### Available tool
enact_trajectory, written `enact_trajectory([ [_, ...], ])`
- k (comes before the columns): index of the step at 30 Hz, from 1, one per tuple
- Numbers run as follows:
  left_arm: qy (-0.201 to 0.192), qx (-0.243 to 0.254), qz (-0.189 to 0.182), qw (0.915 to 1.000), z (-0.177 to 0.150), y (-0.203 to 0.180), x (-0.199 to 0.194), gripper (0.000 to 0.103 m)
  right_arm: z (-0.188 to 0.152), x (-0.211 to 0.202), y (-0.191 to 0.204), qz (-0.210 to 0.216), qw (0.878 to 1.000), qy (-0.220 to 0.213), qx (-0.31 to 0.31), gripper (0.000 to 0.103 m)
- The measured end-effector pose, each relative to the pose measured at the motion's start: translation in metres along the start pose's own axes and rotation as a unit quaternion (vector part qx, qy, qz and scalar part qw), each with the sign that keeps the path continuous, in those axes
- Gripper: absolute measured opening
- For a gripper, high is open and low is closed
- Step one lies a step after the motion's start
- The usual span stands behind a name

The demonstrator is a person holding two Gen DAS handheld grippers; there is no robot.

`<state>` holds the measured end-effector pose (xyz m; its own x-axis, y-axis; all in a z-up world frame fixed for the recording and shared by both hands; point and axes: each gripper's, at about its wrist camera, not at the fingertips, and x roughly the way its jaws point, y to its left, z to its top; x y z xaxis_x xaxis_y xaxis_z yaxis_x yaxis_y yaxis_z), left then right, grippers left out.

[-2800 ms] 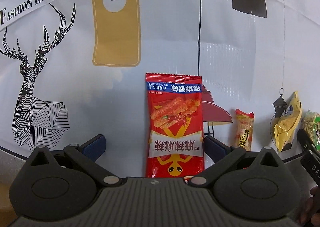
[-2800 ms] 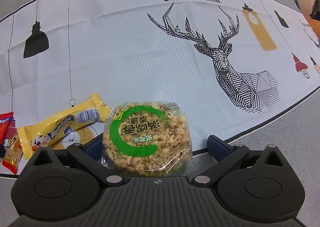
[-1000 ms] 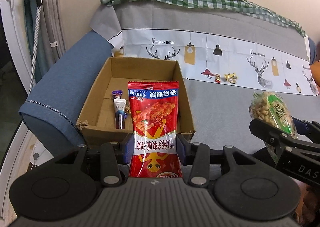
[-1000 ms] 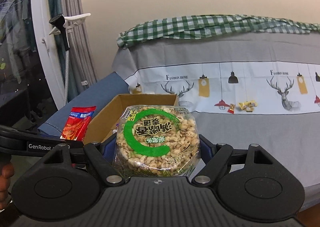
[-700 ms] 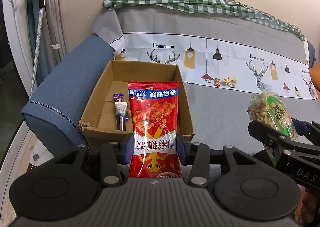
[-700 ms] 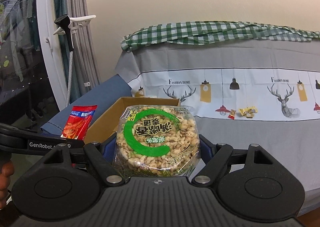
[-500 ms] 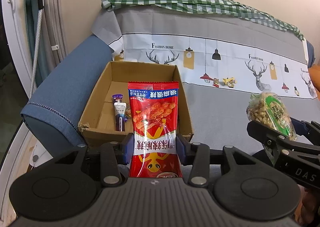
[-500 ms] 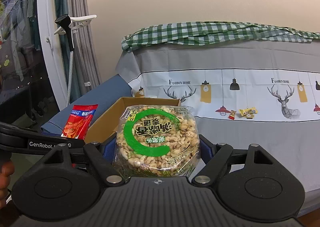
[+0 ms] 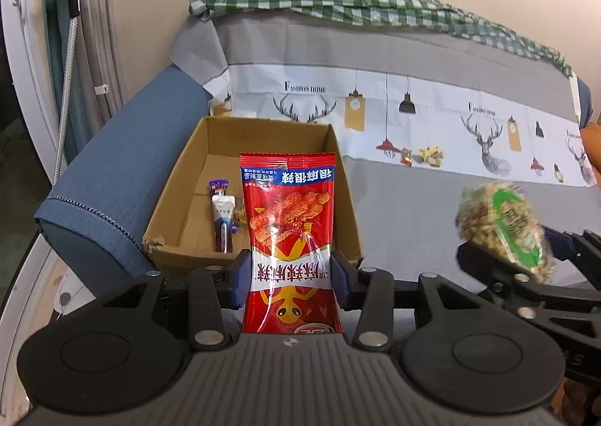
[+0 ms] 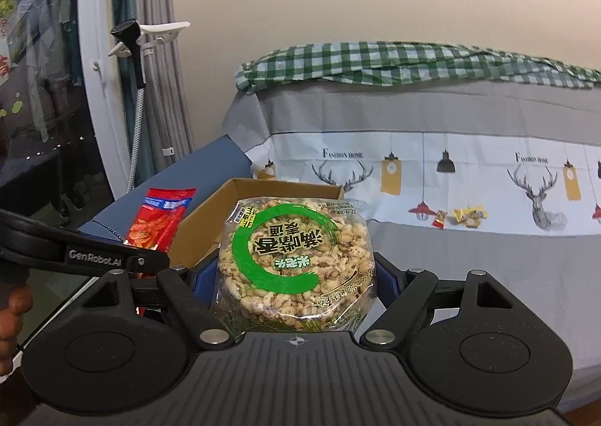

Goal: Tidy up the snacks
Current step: 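Carry the spicy-strip bag and rice-cracker cake over the box with both tools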

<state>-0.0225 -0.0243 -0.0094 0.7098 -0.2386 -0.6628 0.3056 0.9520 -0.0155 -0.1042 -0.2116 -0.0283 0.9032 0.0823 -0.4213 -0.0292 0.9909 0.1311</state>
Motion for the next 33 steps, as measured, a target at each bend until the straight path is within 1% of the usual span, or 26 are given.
enact_trajectory([
  [3, 0.005, -0.004, 0.005, 1.0000, 0.004, 0.005, 0.003, 0.048, 0.005, 0.009, 0.004, 0.001, 1.000, 0.016, -0.015, 0.081],
  [7, 0.013, -0.003, 0.008, 0.9999, 0.006, 0.009, 0.008, 0.048, 0.002, 0.009, 0.012, 0.013, 0.999, 0.006, -0.029, 0.081],
  [12, 0.023, -0.007, 0.004, 0.9997, 0.006, 0.010, 0.017, 0.048, 0.002, 0.015, 0.009, 0.007, 1.000, 0.017, -0.024, 0.081],
  [15, 0.026, -0.011, 0.008, 0.9996, 0.008, 0.014, 0.022, 0.048, 0.002, 0.022, 0.008, 0.006, 0.999, 0.028, -0.022, 0.081],
  [20, 0.035, -0.020, 0.020, 0.9990, 0.014, 0.024, 0.033, 0.048, 0.003, 0.033, 0.011, 0.008, 0.999, 0.036, -0.033, 0.081],
  [25, 0.053, -0.014, 0.047, 0.9974, 0.030, 0.041, 0.055, 0.048, 0.004, 0.053, 0.014, 0.007, 0.998, 0.052, -0.044, 0.081],
  [28, 0.075, -0.011, 0.061, 0.9952, 0.043, 0.052, 0.074, 0.048, 0.006, 0.068, 0.016, 0.008, 0.997, 0.062, -0.050, 0.081],
  [31, 0.098, -0.018, 0.065, 0.9929, 0.055, 0.064, 0.095, 0.048, 0.011, 0.088, 0.018, 0.011, 0.996, 0.070, -0.048, 0.081],
  [33, 0.104, -0.019, 0.068, 0.9921, 0.061, 0.069, 0.106, 0.048, 0.015, 0.102, 0.019, 0.013, 0.996, 0.072, -0.049, 0.081],
])
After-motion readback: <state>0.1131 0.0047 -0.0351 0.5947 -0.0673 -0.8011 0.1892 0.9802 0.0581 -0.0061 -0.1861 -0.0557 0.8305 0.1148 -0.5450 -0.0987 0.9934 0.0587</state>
